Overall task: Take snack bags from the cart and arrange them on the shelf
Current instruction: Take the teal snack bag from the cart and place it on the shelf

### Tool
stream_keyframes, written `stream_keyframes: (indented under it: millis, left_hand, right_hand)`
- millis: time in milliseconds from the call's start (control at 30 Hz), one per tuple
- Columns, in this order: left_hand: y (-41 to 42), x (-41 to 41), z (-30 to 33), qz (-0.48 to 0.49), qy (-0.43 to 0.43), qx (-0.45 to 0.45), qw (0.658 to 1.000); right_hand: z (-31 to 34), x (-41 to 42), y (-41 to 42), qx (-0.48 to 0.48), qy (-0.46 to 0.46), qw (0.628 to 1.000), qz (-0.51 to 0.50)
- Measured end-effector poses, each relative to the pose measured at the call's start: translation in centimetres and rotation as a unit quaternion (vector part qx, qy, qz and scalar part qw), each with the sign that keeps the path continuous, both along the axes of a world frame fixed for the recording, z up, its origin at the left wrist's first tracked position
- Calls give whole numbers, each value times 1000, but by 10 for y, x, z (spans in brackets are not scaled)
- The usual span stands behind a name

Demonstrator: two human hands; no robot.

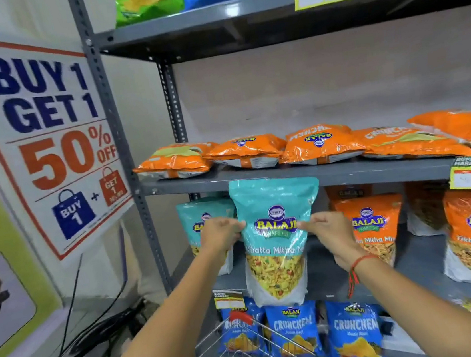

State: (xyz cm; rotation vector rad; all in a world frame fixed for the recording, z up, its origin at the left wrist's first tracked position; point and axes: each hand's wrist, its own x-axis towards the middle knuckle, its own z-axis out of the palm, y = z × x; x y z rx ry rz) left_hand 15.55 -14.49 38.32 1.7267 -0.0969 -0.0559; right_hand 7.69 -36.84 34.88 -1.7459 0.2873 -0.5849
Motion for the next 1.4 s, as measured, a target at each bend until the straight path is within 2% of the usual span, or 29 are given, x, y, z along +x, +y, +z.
stream_keyframes:
  millis: [333,733,967,1100,1200,1267,1333,1400]
  left_hand:
    - [-65,80,-81,-5,44,4,999]
    - [-115,149,-127,2,12,-3,1000]
    - [-119,161,-144,-20,-4,-15,1000]
    - [-120,159,-151,-45,-2,-65,997]
    - [-115,156,-161,-102,31,-98,990]
    - [-109,155,-174,-135,69,-81,985]
    - [-104,152,-192,-148,98,-18,984]
    - [-102,147,-211,-166,126,8,978]
  right_hand:
    - [-65,70,-50,-8,66,997,-47]
    - [-103,128,-88,1,66,994,-85]
    - [-116,134,-94,59,54,996,-48]
    - [-124,132,-97,101,53,993,-14]
    - [-136,129,-98,113,59,992,1]
    - [-146,127,-98,122,74,989,40]
    - [-160,126,-98,128,119,981,81]
    - [-176,125,-96,127,167,971,114]
